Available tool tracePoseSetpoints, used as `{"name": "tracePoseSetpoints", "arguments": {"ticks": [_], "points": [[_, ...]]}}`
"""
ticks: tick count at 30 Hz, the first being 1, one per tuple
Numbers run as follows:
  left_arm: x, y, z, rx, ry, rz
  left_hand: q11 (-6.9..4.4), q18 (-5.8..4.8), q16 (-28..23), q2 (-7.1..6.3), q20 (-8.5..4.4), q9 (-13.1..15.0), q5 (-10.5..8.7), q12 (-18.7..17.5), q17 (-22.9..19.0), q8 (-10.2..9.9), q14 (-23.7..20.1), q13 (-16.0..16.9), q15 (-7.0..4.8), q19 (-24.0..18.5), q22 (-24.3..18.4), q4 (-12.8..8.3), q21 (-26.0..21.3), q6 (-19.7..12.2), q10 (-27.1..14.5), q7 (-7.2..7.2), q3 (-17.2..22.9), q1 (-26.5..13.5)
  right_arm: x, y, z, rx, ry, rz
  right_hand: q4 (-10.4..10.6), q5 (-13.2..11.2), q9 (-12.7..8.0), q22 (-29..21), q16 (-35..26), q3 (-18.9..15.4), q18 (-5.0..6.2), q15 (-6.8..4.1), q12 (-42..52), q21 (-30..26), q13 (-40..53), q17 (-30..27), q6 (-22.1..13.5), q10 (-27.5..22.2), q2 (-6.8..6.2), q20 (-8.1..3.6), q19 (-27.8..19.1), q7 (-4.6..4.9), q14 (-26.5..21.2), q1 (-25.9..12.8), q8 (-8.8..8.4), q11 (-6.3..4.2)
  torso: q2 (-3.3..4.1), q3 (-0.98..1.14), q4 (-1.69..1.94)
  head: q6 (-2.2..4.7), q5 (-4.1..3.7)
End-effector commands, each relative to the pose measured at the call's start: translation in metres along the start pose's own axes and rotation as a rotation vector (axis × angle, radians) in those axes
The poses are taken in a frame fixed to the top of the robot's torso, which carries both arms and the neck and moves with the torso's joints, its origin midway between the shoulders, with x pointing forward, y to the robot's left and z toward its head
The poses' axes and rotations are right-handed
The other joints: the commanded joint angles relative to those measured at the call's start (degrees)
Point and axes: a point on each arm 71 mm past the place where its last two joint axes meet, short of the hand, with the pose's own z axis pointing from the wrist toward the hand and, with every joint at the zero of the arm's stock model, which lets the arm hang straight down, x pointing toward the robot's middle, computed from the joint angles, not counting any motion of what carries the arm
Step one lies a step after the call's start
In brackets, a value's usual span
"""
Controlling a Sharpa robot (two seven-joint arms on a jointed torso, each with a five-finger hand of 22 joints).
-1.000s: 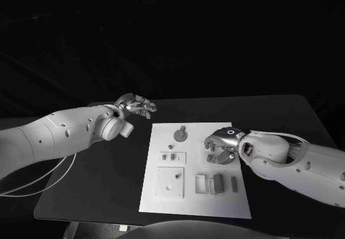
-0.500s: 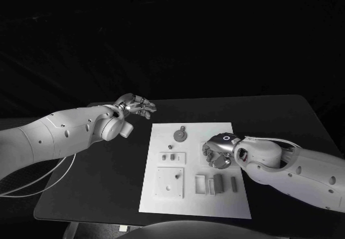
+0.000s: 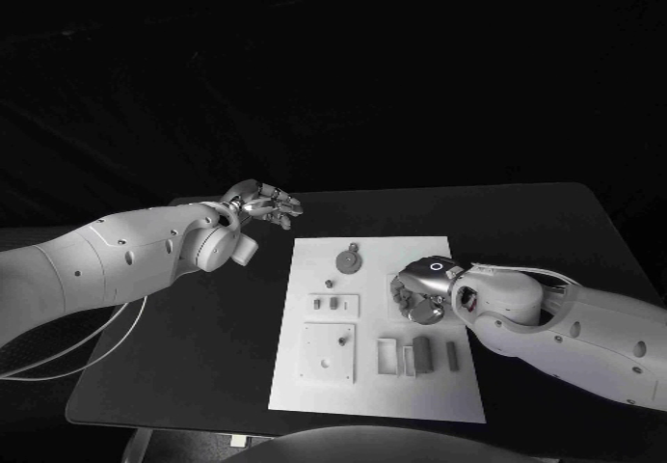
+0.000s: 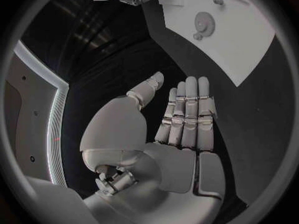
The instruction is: Assemble the parts on the task board
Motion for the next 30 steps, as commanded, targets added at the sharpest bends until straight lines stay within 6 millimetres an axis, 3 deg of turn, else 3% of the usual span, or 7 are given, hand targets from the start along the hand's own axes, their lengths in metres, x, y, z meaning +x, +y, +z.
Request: {"name": "tracePoseSetpoints", "arguments": {"ticks": [1, 10, 15, 19, 30], "points": [[0.0011, -0.0017, 0.0002, 0.008, 0.006, 0.0, 0.05, 0.6, -0.4, -0.12, 0.08, -0.1, -0.01, -0.1, 0.1, 0.1, 0.4, -0.1, -0.02, 0.4, 0.1, 0.3, -0.2, -0.4, -0.3, 0.06, 0.0, 0.2, 0.0004, 0.0027, 0.0004, -0.012, -0.006, -0.015, -0.3, 0.2, 0.1, 1.2, -0.3, 0.1, 3.07, -0.68, 0.4, 0.1, 0.2, 0.0, 1.1, 0.7, 0.72, -0.28, 0.1, -0.39, -0.2, 0.2, 0.4, -0.16, 0.0, -0.01, -0.01, -0.08, 0.05], [0.0005, -0.0014, 0.0, 0.007, 0.005, 0.0, 0.05, 0.61, -0.4, -0.08, 0.07, -0.1, -0.01, -0.1, 0.2, 0.1, 0.5, -0.1, -0.03, 0.4, 0.1, 0.3, -0.2, -0.4, -0.3, 0.06, 0.0, 0.2, -0.0013, 0.004, 0.0004, -0.014, -0.027, -0.019, -0.2, 0.2, 0.1, 1.2, -0.3, 0.0, 3.07, -0.98, 0.8, 0.2, 0.5, 0.0, 1.6, 1.3, 0.96, -0.28, 0.1, -0.55, -0.1, 0.2, 0.49, -0.46, -0.01, 0.03, -0.03, -0.18, 0.15], [0.0004, -0.0014, -0.0001, 0.007, 0.004, 0.001, 0.05, 0.61, -0.4, -0.08, 0.07, -0.1, -0.01, -0.1, 0.2, 0.1, 0.5, -0.1, -0.03, 0.4, 0.1, 0.3, -0.2, -0.4, -0.3, 0.06, 0.0, 0.2, -0.002, 0.0043, 0.0002, -0.014, -0.037, -0.023, -0.2, 0.3, 0.2, 1.1, -0.4, 0.3, 3.07, -1.3, 1.1, 0.2, 0.9, 0.0, 2.4, 1.9, 2.5, -0.29, 0.1, -0.81, -0.1, 0.2, 0.71, -0.79, 0.0, 0.02, -0.04, -0.22, 0.16], [0.0001, -0.0012, -0.0002, 0.007, 0.003, 0.001, 0.04, 0.62, -0.4, -0.06, 0.06, -0.1, -0.01, -0.1, 0.2, 0.1, 0.5, -0.1, -0.03, 0.4, 0.1, 0.3, -0.2, -0.4, -0.3, 0.06, 0.0, 0.2, -0.0028, 0.004, -0.0003, -0.01, -0.053, -0.029, 1.3, 0.4, 0.1, 1.0, -0.5, 5.5, 3.07, -1.61, 1.4, 0.1, 1.4, 0.0, 3.2, 2.5, 1.28, -0.21, 0.7, -1.01, 0.2, 0.8, 0.66, -1.05, 0.0, 0.02, -0.04, -0.22, 0.16], [-0.0015, -0.0007, -0.0002, 0.006, -0.001, 0.002, 0.04, 0.62, -0.5, -0.06, 0.05, -0.1, -0.01, -0.1, 0.3, 0.2, 0.5, -0.1, -0.04, 0.5, 0.1, 0.3, -0.2, -0.4, -0.3, 0.05, 0.1, 0.3, -0.0038, 0.002, -0.0045, -0.002, -0.082, -0.005, 0.7, 0.3, 0.4, 1.1, -0.6, 7.1, 3.07, -2.02, 1.9, 0.4, 2.1, 0.1, 4.2, 3.4, 1.23, -0.56, 1.4, -1.44, 0.8, 0.3, 0.98, -1.51, -0.01, 0.02, -0.02, -0.35, 0.23]]}}
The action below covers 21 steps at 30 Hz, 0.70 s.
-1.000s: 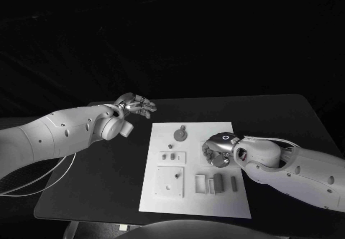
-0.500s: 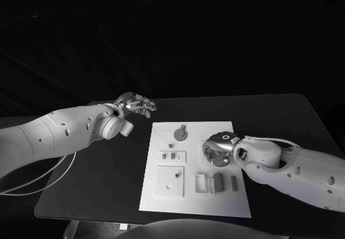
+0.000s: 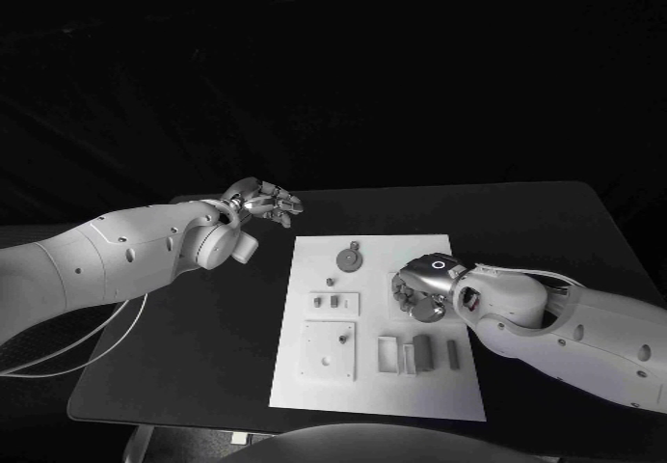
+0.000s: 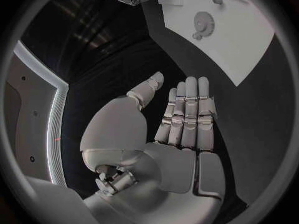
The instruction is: Assemble the parts on the task board
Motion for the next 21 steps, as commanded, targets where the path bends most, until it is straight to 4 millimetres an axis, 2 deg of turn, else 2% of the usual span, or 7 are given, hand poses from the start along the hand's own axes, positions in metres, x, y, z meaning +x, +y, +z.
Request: {"name": "tracePoseSetpoints", "arguments": {"ticks": [1, 11, 21], "points": [[0.0, -0.001, 0.0, 0.008, 0.001, 0.001, 0.05, 0.79, -0.2, -0.06, 0.05, -0.1, -0.01, -0.1, 0.1, 0.2, 0.5, -0.1, -0.04, 0.5, 0.1, 0.3, -0.2, -0.4, -0.3, 0.05, 0.1, 0.3, -0.003, 0.0, -0.002, 0.0, -0.034, 0.016, -0.1, 0.1, 0.5, 1.1, -0.2, 0.4, 3.08, -0.27, 0.4, 0.4, 0.1, 0.1, 2.0, 0.5, -0.22, -0.17, 0.6, -0.7, 0.2, -0.3, 0.61, -0.22, -0.01, -0.02, 0.01, -0.04, 0.03], [-0.001, -0.001, 0.0, 0.008, 0.0, 0.002, 0.05, 0.79, -0.3, -0.08, 0.05, -0.1, -0.01, 0.0, 0.2, 0.2, 0.5, -0.1, -0.05, 0.5, 0.1, 0.2, -0.3, -0.4, -0.4, 0.06, 0.1, 0.3, -0.009, 0.003, -0.01, -0.017, -0.079, 0.043, -0.3, 0.1, 0.6, 1.1, -0.1, 0.6, 3.08, -0.4, 0.5, 0.6, 0.3, 0.1, 2.3, 0.7, -0.43, -0.33, 0.9, -0.82, 0.5, -0.5, 0.71, -0.36, -0.01, -0.01, -0.02, -0.08, 0.1], [-0.001, -0.001, 0.0, 0.01, -0.003, 0.003, 0.05, 0.79, -0.3, -0.1, 0.05, -0.1, -0.01, 0.0, 0.3, 0.2, 0.5, -0.1, -0.05, 0.5, 0.1, 0.2, -0.3, -0.4, -0.4, 0.06, 0.1, 0.3, -0.024, 0.015, -0.009, -0.048, -0.151, 0.011, -0.4, 0.1, 0.7, 1.1, -0.1, 0.9, 3.08, -0.52, 0.5, 0.7, 0.5, 0.2, 2.6, 0.9, -0.76, -0.49, 1.2, -0.94, 0.8, -0.5, 0.79, -0.47, -0.03, 0.0, 0.03, -0.31, 0.63]]}}
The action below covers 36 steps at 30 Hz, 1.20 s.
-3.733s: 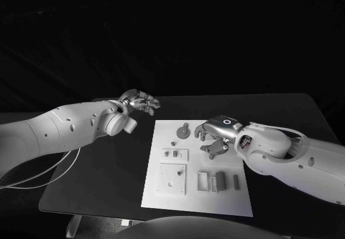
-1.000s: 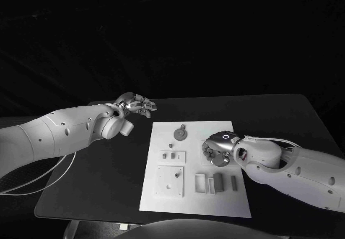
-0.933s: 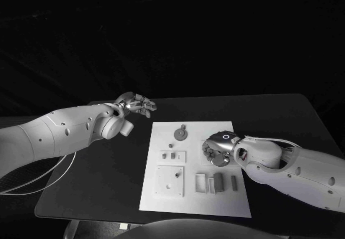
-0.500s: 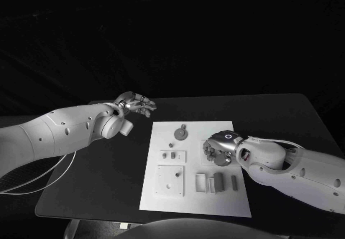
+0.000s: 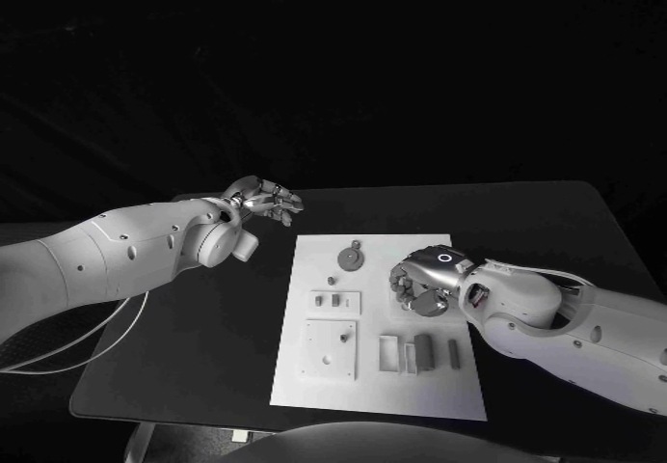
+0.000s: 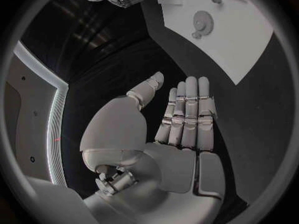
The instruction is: Assemble the parts on the task board
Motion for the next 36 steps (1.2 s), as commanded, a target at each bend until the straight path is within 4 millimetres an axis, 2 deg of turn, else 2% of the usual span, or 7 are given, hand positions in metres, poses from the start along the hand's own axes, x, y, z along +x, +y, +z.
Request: {"name": "tracePoseSetpoints", "arguments": {"ticks": [1, 6, 14, 17, 21, 25, 36], "points": [[0.001, -0.002, 0.0, 0.012, 0.0, 0.002, 0.05, 1.1, -0.3, -0.1, 0.05, -0.1, -0.01, 0.0, 0.1, 0.2, 0.5, -0.1, -0.05, 0.5, 0.1, 0.2, -0.3, -0.4, -0.4, 0.06, 0.1, 0.3, -0.005, 0.009, 0.001, -0.031, -0.049, -0.024, 0.0, 0.1, 0.7, 1.1, -0.1, 0.5, 3.08, -0.33, 0.2, 0.3, 0.1, 0.1, 2.4, 0.5, -0.41, -0.1, 0.4, -0.76, 0.2, -0.1, 0.8, -0.07, -0.01, 0.03, 0.06, -0.11, 0.3], [0.0, -0.002, 0.001, 0.013, -0.004, 0.003, 0.06, 1.1, -0.4, -0.08, 0.04, -0.1, -0.01, 0.0, 0.1, 0.2, 0.6, -0.1, -0.05, 0.5, 0.1, 0.2, -0.3, -0.5, -0.4, 0.07, 0.1, 0.3, -0.011, 0.03, 0.005, -0.09, -0.068, -0.015, 0.0, 0.1, 0.7, 1.1, -0.1, 0.6, 3.08, -0.37, 0.2, 0.4, 0.1, 0.1, 2.5, 0.6, -0.51, -0.15, 0.5, -0.79, 0.3, -0.1, 0.81, -0.11, -0.02, 0.04, 0.03, -0.19, 0.63], [0.005, -0.004, 0.003, 0.018, 0.0, 0.003, 0.06, 1.1, -0.4, -0.08, 0.04, -0.1, -0.01, 0.0, 0.2, 0.2, 0.6, -0.1, -0.06, 0.5, 0.1, 0.2, -0.3, -0.5, -0.4, 0.07, 0.1, 0.3, -0.017, 0.072, 0.02, -0.203, -0.068, 0.008, 0.0, 0.1, 0.7, 1.1, -0.1, 0.6, 3.08, -0.39, 0.2, 0.4, 0.2, 0.1, 2.5, 0.6, -0.54, -0.18, 0.5, -0.8, 0.4, -0.1, 0.81, -0.12, -0.07, -0.15, -0.06, -0.52, 2.4], [0.007, -0.005, 0.005, 0.02, 0.003, 0.003, 0.06, 1.1, -0.4, -0.08, 0.04, -0.1, -0.01, 0.0, 0.2, 0.2, 0.6, -0.1, -0.06, 0.5, 0.1, 0.2, -0.3, -0.5, -0.4, 0.07, 0.2, 0.3, -0.017, 0.09, 0.028, -0.247, -0.064, 0.018, 0.1, 0.1, 0.7, 1.1, -0.1, 0.7, 3.08, -0.4, 0.2, 0.4, 0.2, 0.1, 2.5, 0.6, -0.51, -0.19, 0.5, -0.79, 0.4, -0.2, 0.79, -0.12, -0.05, -0.21, 0.0, -0.67, 2.77], [0.01, -0.006, 0.007, 0.022, 0.008, 0.003, 0.06, 1.1, -0.4, -0.08, 0.04, -0.1, -0.01, 0.0, 0.3, 0.2, 0.6, -0.1, -0.06, 0.5, 0.1, 0.2, -0.3, -0.5, -0.4, 0.07, 0.2, 0.3, -0.006, 0.109, 0.034, -0.289, -0.036, 0.034, 0.1, 0.1, 0.7, 1.1, -0.1, 0.7, 3.08, -0.4, 0.2, 0.4, 0.2, 0.1, 2.5, 0.6, -0.46, -0.19, 0.6, -0.79, 0.4, -0.2, 0.77, -0.12, 0.01, -0.18, 0.2, -0.91, 3.32], [0.012, -0.007, 0.008, 0.023, 0.011, 0.003, 0.06, 1.1, -0.4, -0.07, 0.04, -0.1, -0.01, 0.0, 0.3, 0.2, 0.6, -0.1, -0.06, 0.5, 0.1, 0.2, -0.3, -0.5, -0.4, 0.07, 0.2, 0.3, 0.007, 0.125, 0.037, -0.319, -0.011, 0.057, 0.1, 0.1, 0.7, 1.1, -0.1, 0.7, 3.08, -0.4, 0.2, 0.3, 0.2, 0.1, 2.5, 0.6, -0.4, -0.2, 0.5, -0.78, 0.4, -0.2, 0.74, -0.12, -0.03, -0.2, 0.13, -1.28, 3.86], [0.016, -0.008, 0.01, 0.025, 0.023, 0.002, 0.06, 1.09, -0.5, -0.06, 0.04, -0.1, -0.01, 0.0, 0.4, 0.2, 0.6, -0.1, -0.06, 0.6, 0.2, 0.2, -0.3, -0.5, -0.4, 0.07, 0.2, 0.3, 0.038, 0.137, 0.043, -0.341, 0.078, 0.058, 0.0, 0.1, 0.7, 1.1, -0.2, 0.8, 3.08, -0.38, 0.1, 0.3, 0.2, 0.1, 2.4, 0.6, -0.15, -0.2, 0.5, -0.74, 0.3, -0.4, 0.66, -0.1, 0.02, -0.12, 0.09, -2.42, 5.14]]}}
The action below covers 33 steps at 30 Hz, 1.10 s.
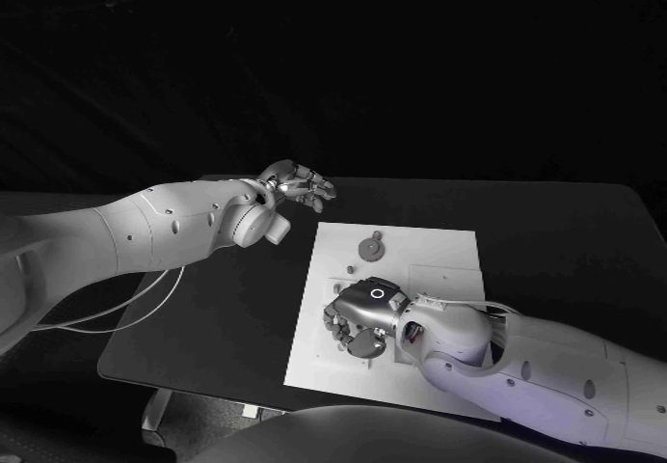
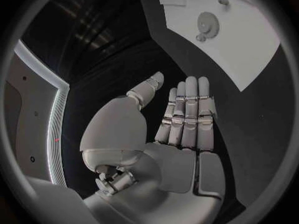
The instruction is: Assemble the parts on the task board
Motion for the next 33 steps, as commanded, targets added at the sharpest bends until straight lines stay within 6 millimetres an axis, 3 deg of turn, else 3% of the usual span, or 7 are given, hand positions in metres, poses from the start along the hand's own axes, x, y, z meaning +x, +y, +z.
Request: {"name": "tracePoseSetpoints", "arguments": {"ticks": [1, 5, 8, 15, 33], "points": [[0.002, -0.002, 0.001, 0.012, 0.007, 0.001, 0.06, 0.6, -0.3, -0.06, 0.04, -0.1, -0.01, 0.0, 0.1, 0.2, 0.5, -0.1, 0.08, 0.6, 0.1, 0.2, -0.3, -0.5, -0.4, 0.07, 0.2, 0.3, 0.009, 0.002, 0.002, -0.017, 0.047, 0.007, 0.0, 0.1, 0.7, 1.1, -0.2, 0.5, 3.08, -0.39, -0.1, 0.3, 0.0, 0.1, 2.2, 0.4, 0.36, -0.31, 0.2, -0.54, -0.1, 0.0, 0.65, 0.11, 0.01, 0.07, -0.04, -0.59, 0.46], [0.004, -0.003, 0.002, 0.013, 0.009, 0.001, 0.06, 0.59, -0.3, -0.05, 0.04, -0.1, -0.01, 0.0, 0.1, 0.2, 0.5, -0.1, 0.08, 0.6, 0.1, 0.2, -0.3, -0.4, -0.4, 0.07, 0.2, 0.3, 0.014, 0.003, 0.007, -0.016, 0.069, 0.008, -0.2, 0.1, 0.7, 1.1, -0.3, 0.4, 3.08, -0.37, -0.2, 0.3, 0.0, 0.1, 2.1, 0.3, 0.6, -0.31, 0.1, -0.52, -0.1, -0.2, 0.6, 0.12, 0.03, 0.13, -0.12, -1.02, 0.88], [0.005, -0.003, 0.002, 0.014, 0.014, 0.0, 0.06, 0.59, -0.3, -0.05, 0.04, -0.1, -0.01, 0.1, 0.1, 0.2, 0.5, -0.1, 0.08, 0.6, 0.1, 0.2, -0.3, -0.4, -0.4, 0.07, 0.2, 0.3, 0.017, -0.002, 0.007, -0.001, 0.082, 0.005, -0.3, 0.0, 0.8, 1.1, -0.3, 0.3, 3.08, -0.37, -0.2, 0.2, 0.0, 0.1, 2.1, 0.3, 0.86, -0.3, 0.1, -0.51, -0.2, -0.3, 0.57, 0.13, -0.02, 0.13, 0.04, -1.33, 1.09], [0.005, -0.004, 0.002, 0.014, 0.014, 0.0, 0.06, 0.59, -0.3, -0.05, 0.04, -0.1, -0.01, 0.1, 0.2, 0.2, 0.5, -0.1, 0.08, 0.6, 0.1, 0.3, -0.4, -0.4, -0.4, 0.07, 0.2, 0.2, 0.023, -0.009, 0.01, 0.017, 0.097, -0.01, -0.4, 0.0, 0.8, 1.1, -0.3, 0.2, 3.08, -0.37, -0.3, 0.2, 0.0, 0.1, 2.1, 0.3, 0.9, -0.31, 0.0, -0.51, -0.2, -0.3, 0.55, 0.12, 0.0, 0.11, -0.09, -1.59, 1.42], [0.005, -0.003, 0.002, 0.014, 0.014, 0.0, 0.06, 0.58, -0.4, -0.11, 0.04, -0.1, -0.01, 0.1, 0.3, 0.3, 0.5, -0.1, 0.09, 0.6, 0.1, 0.2, -0.4, -0.4, -0.4, 0.06, 0.2, 0.2, 0.026, -0.011, 0.009, 0.019, 0.114, -0.008, -0.5, 0.1, 0.8, 1.1, -0.4, 0.2, 3.08, -0.38, -0.3, 0.2, 0.0, 0.1, 2.1, 0.3, 0.98, -0.3, -0.1, -0.51, -0.3, -0.3, 0.53, 0.11, -0.02, 0.12, -0.1, -1.59, 1.82]]}}
